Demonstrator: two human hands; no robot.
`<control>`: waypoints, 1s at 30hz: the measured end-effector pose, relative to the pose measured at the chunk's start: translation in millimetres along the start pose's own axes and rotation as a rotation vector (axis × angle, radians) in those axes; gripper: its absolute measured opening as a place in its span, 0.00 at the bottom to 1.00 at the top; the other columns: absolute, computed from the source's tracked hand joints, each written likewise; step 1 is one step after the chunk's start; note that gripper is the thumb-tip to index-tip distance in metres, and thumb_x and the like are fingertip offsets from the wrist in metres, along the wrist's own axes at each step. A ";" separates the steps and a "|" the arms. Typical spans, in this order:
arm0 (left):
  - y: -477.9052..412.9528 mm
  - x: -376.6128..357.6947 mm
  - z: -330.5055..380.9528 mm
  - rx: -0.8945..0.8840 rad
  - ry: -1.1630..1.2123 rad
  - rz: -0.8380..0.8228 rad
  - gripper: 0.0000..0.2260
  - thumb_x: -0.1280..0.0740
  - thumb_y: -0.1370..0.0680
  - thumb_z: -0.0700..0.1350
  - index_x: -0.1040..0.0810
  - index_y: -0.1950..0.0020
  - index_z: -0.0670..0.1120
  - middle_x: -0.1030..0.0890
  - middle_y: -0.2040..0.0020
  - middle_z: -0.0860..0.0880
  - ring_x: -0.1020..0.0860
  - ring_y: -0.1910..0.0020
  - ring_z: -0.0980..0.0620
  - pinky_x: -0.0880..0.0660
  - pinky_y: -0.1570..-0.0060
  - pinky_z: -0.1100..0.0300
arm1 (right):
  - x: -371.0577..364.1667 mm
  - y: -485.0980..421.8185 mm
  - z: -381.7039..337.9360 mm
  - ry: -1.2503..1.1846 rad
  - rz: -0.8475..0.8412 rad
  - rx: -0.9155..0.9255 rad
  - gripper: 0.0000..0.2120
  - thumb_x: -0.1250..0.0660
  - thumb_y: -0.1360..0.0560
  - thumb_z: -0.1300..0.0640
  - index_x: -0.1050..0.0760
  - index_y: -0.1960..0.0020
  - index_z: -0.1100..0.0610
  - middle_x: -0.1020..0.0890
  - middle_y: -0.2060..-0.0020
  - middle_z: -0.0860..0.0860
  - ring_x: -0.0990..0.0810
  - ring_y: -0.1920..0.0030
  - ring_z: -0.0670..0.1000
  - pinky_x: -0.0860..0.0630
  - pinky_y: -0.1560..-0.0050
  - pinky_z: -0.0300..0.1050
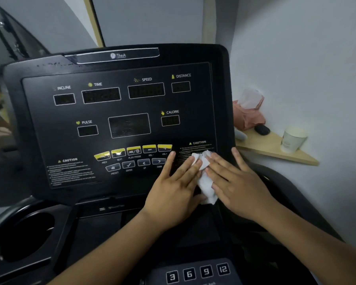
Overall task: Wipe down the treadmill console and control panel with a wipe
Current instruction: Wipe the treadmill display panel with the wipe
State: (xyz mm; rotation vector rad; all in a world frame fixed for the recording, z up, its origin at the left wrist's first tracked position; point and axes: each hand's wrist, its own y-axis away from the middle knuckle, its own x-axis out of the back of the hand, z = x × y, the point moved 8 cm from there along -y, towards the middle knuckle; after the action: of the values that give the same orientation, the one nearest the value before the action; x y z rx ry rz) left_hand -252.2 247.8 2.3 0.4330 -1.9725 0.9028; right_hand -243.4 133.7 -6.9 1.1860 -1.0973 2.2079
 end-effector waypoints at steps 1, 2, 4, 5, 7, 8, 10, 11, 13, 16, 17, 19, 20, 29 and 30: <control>6.5 1.6 -6.0 0.024 0.019 0.027 0.23 0.41 0.19 0.58 0.24 0.33 0.43 0.26 0.30 0.45 0.34 0.27 0.48 0.44 0.27 0.37 | 0.5 -5.9 -7.4 -0.010 -0.010 0.024 0.24 0.48 0.21 0.50 0.28 0.32 0.61 0.31 0.29 0.58 0.39 0.25 0.54 0.46 0.28 0.66; 14.1 3.3 -13.1 0.045 0.032 0.057 0.22 0.40 0.19 0.56 0.23 0.34 0.43 0.25 0.31 0.45 0.32 0.28 0.48 0.43 0.28 0.38 | 1.1 -12.7 -15.5 -0.025 -0.010 0.052 0.24 0.48 0.21 0.50 0.28 0.32 0.61 0.30 0.29 0.57 0.38 0.25 0.54 0.46 0.28 0.66; 31.9 6.5 -28.2 0.081 0.040 0.099 0.19 0.38 0.20 0.53 0.21 0.36 0.43 0.23 0.33 0.45 0.30 0.29 0.47 0.41 0.28 0.38 | 2.3 -29.0 -33.4 -0.064 -0.009 0.105 0.23 0.48 0.21 0.49 0.26 0.33 0.59 0.28 0.30 0.56 0.37 0.26 0.53 0.47 0.28 0.66; 41.5 7.5 -35.7 0.098 0.037 0.111 0.18 0.37 0.20 0.53 0.20 0.37 0.43 0.23 0.33 0.45 0.29 0.30 0.47 0.41 0.28 0.38 | 2.9 -37.7 -43.3 -0.079 -0.010 0.129 0.23 0.48 0.21 0.49 0.26 0.34 0.59 0.28 0.30 0.55 0.37 0.26 0.52 0.48 0.28 0.65; 63.0 9.1 -51.0 0.137 0.033 0.116 0.17 0.36 0.20 0.52 0.20 0.38 0.43 0.22 0.34 0.44 0.28 0.30 0.46 0.40 0.28 0.39 | 4.2 -54.9 -67.3 -0.105 -0.007 0.180 0.23 0.48 0.21 0.48 0.26 0.34 0.59 0.26 0.32 0.54 0.36 0.27 0.52 0.48 0.28 0.64; 74.7 10.1 -59.4 0.160 0.030 0.115 0.17 0.36 0.20 0.52 0.20 0.38 0.42 0.22 0.34 0.44 0.28 0.31 0.46 0.39 0.29 0.39 | 5.0 -63.0 -81.0 -0.117 -0.003 0.205 0.23 0.48 0.21 0.48 0.26 0.34 0.59 0.26 0.32 0.54 0.35 0.27 0.52 0.47 0.28 0.64; 99.3 12.7 -79.0 0.211 0.016 0.105 0.18 0.35 0.21 0.52 0.20 0.38 0.42 0.22 0.34 0.44 0.28 0.31 0.46 0.39 0.29 0.39 | 4.4 -78.3 -109.3 -0.131 -0.007 0.244 0.24 0.49 0.21 0.49 0.27 0.33 0.59 0.25 0.32 0.55 0.35 0.27 0.53 0.47 0.28 0.65; 112.1 14.4 -90.1 0.240 0.008 0.098 0.18 0.35 0.21 0.52 0.20 0.38 0.41 0.22 0.35 0.44 0.28 0.31 0.46 0.38 0.29 0.38 | 3.1 -86.5 -123.8 -0.133 -0.015 0.259 0.24 0.50 0.21 0.49 0.28 0.32 0.59 0.26 0.32 0.55 0.36 0.26 0.53 0.48 0.28 0.65; 137.1 18.0 -111.8 0.296 -0.006 0.076 0.19 0.36 0.21 0.52 0.20 0.37 0.41 0.22 0.34 0.44 0.28 0.31 0.46 0.39 0.28 0.39 | 2.0 -104.8 -151.7 -0.134 -0.025 0.282 0.25 0.51 0.21 0.48 0.29 0.32 0.60 0.27 0.31 0.55 0.37 0.26 0.54 0.48 0.28 0.66; 172.1 23.1 -142.0 0.372 -0.019 0.048 0.20 0.37 0.21 0.52 0.22 0.35 0.41 0.23 0.34 0.43 0.29 0.30 0.46 0.42 0.27 0.40 | 4.5 -134.8 -191.3 -0.130 -0.018 0.308 0.27 0.51 0.21 0.47 0.26 0.33 0.61 0.28 0.30 0.56 0.38 0.25 0.54 0.48 0.29 0.67; 182.9 24.8 -151.6 0.396 -0.020 0.046 0.20 0.37 0.21 0.52 0.22 0.35 0.41 0.23 0.33 0.43 0.29 0.30 0.46 0.42 0.27 0.40 | 5.2 -144.4 -204.1 -0.124 -0.010 0.322 0.27 0.51 0.21 0.47 0.26 0.34 0.61 0.27 0.31 0.56 0.37 0.26 0.54 0.48 0.29 0.67; 203.2 26.7 -168.8 0.432 -0.026 0.049 0.20 0.38 0.21 0.51 0.22 0.35 0.41 0.24 0.33 0.43 0.30 0.29 0.46 0.42 0.27 0.40 | 5.3 -162.4 -228.3 -0.109 -0.004 0.354 0.26 0.50 0.22 0.48 0.26 0.33 0.61 0.26 0.32 0.56 0.36 0.26 0.54 0.48 0.29 0.67; 212.0 27.1 -175.9 0.444 -0.033 0.047 0.20 0.38 0.21 0.51 0.23 0.34 0.41 0.24 0.32 0.43 0.30 0.29 0.46 0.42 0.27 0.40 | 5.2 -170.5 -239.7 -0.098 -0.002 0.371 0.26 0.48 0.22 0.48 0.27 0.33 0.61 0.26 0.31 0.55 0.36 0.26 0.54 0.49 0.28 0.67; 246.2 47.5 -219.8 0.553 0.050 0.075 0.19 0.44 0.26 0.46 0.18 0.43 0.43 0.19 0.39 0.45 0.25 0.34 0.43 0.35 0.31 0.40 | 27.3 -216.9 -285.3 -0.164 0.087 0.413 0.18 0.36 0.26 0.54 0.22 0.38 0.58 0.22 0.35 0.54 0.31 0.29 0.54 0.48 0.27 0.68; 247.5 53.6 -222.3 0.572 0.083 0.110 0.17 0.42 0.26 0.46 0.17 0.46 0.45 0.18 0.41 0.48 0.24 0.34 0.45 0.34 0.32 0.42 | 38.0 -218.0 -281.2 -0.304 0.119 0.379 0.16 0.39 0.25 0.56 0.20 0.42 0.58 0.21 0.38 0.53 0.29 0.30 0.53 0.45 0.28 0.67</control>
State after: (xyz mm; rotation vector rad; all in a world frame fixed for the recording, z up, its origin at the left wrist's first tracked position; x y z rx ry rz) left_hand -300.5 581.0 16.1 0.5989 -1.6534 1.5363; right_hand -266.8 488.9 29.7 1.7009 -0.8979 2.4584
